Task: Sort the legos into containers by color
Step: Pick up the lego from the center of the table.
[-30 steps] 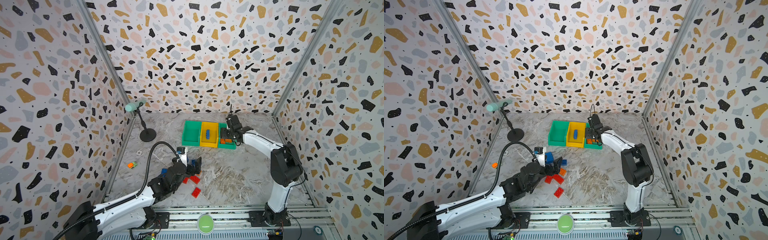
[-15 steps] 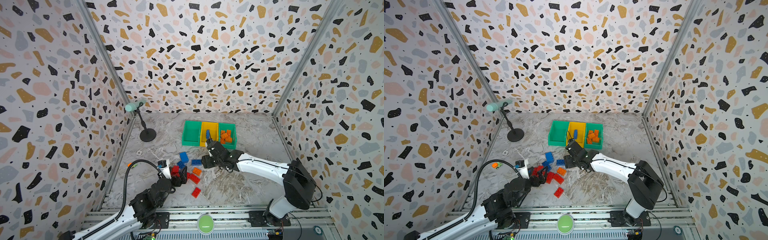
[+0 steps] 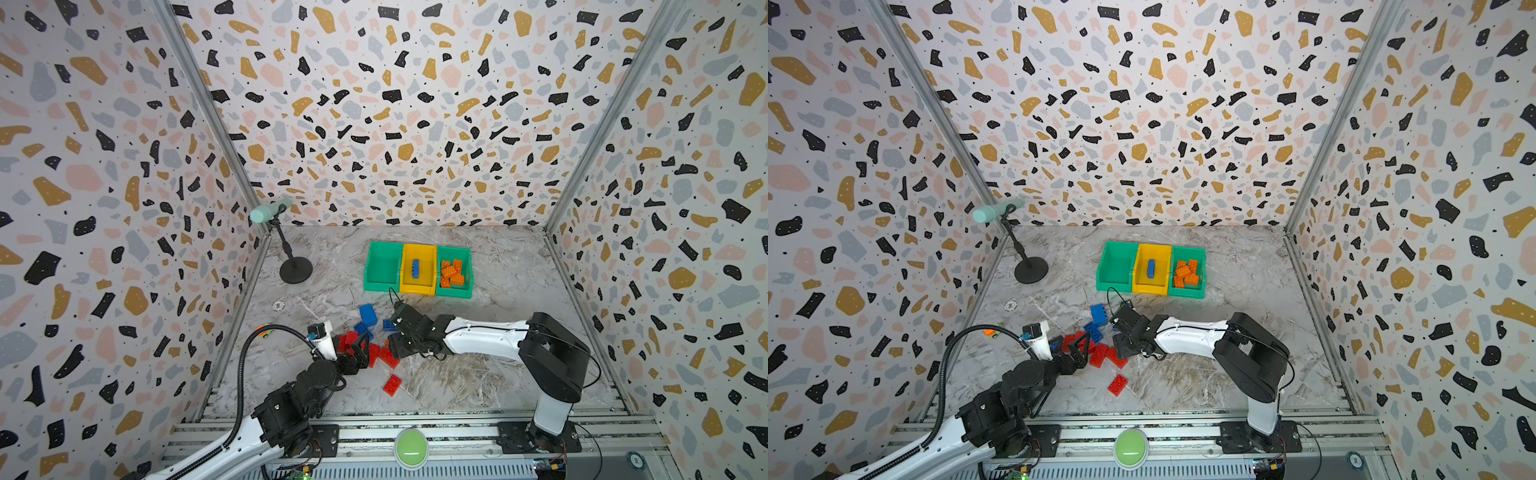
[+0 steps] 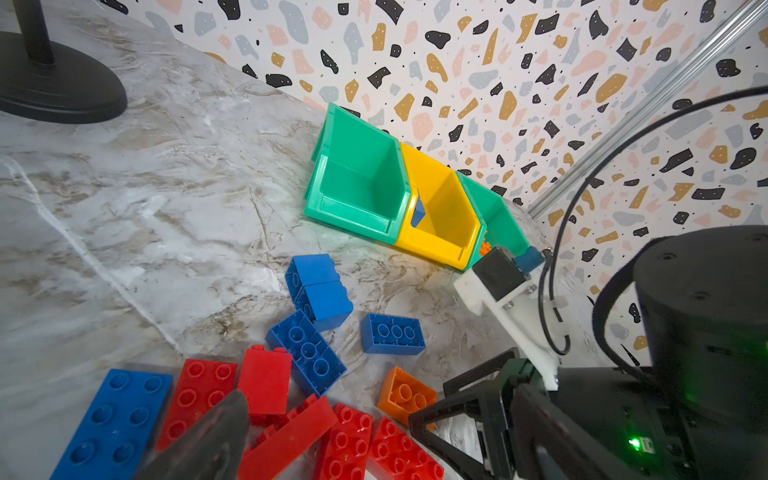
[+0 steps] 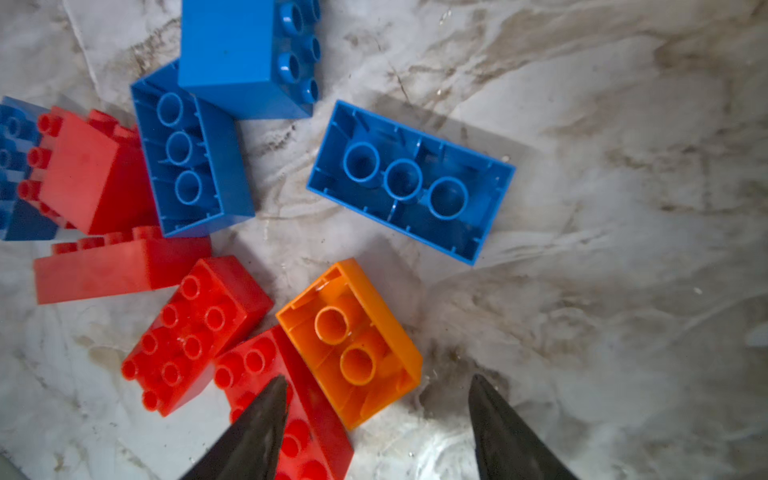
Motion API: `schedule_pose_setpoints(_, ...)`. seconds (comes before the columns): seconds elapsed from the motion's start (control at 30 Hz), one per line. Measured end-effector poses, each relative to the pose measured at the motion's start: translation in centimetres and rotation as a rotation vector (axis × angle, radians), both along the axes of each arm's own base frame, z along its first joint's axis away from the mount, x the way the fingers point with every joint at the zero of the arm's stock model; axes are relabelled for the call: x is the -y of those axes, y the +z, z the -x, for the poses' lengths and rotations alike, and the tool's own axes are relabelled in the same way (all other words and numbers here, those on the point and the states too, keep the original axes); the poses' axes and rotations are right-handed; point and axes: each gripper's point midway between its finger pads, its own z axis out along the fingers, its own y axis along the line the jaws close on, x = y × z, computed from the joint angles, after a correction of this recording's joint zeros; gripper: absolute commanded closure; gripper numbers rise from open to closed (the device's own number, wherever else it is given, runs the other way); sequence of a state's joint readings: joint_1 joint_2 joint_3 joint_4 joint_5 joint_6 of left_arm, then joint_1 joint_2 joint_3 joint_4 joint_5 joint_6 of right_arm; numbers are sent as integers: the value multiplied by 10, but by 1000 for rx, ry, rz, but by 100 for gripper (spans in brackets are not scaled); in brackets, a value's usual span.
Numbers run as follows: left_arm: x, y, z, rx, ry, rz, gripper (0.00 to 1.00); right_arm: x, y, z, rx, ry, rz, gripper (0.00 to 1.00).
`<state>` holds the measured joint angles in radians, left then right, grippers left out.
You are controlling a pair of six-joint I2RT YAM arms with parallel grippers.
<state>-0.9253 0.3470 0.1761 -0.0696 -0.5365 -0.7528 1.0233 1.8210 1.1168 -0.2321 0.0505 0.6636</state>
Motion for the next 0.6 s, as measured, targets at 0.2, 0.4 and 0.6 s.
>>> schedule_pose_setpoints(0.2, -1, -2, 0, -3, 5, -7, 0, -11, 4, -7, 12, -2, -13, 31)
schedule_pose_setpoints(0.4, -3, -2, -1, -1, 17, -12, 0, -15, -4, -12, 13, -7, 7, 33)
schedule_pose_setpoints(0.6, -5, -1, -1, 3, 25, -17, 0, -11, -7, -15, 22, -16, 30, 42)
